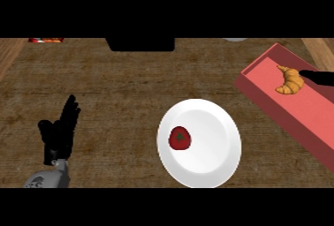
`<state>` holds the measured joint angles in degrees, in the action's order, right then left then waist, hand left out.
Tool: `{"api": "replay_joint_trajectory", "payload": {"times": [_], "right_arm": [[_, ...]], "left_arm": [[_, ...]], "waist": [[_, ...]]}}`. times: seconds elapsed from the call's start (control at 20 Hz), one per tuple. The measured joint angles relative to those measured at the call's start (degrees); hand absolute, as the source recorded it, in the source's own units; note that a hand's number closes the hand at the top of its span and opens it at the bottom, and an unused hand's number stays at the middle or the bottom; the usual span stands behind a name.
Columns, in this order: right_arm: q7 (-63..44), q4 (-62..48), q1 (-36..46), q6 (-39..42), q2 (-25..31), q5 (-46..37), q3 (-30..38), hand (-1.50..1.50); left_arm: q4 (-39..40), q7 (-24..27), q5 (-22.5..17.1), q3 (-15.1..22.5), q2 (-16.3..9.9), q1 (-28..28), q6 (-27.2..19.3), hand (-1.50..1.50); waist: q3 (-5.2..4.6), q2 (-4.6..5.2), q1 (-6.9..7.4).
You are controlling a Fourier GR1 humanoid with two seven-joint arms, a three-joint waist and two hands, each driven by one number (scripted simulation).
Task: Pick the croissant from the plate and place it in the cardboard box
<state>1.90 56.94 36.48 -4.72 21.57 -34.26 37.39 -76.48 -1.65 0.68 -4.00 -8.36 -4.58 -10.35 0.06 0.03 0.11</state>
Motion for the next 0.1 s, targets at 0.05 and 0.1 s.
{"api": "replay_joint_trajectory", "payload": {"times": [0.05,0.1], "right_arm": [[0.71,0.07,0.02,0.76,0.25,2.1,1.19,-1.5],[1.3,0.97,-0.88,1.55,0.41,4.07,2.35,-1.5]], "left_arm": [[0.09,-0.55,-0.13,-0.21,0.01,-0.57,-0.14,0.0],[-0.78,-0.76,-0.2,-0.14,-0.2,0.29,0.14,0.0]], "waist": [[0.01,-0.01,-0.09],[-0.01,-0.09,-0.16]]}}
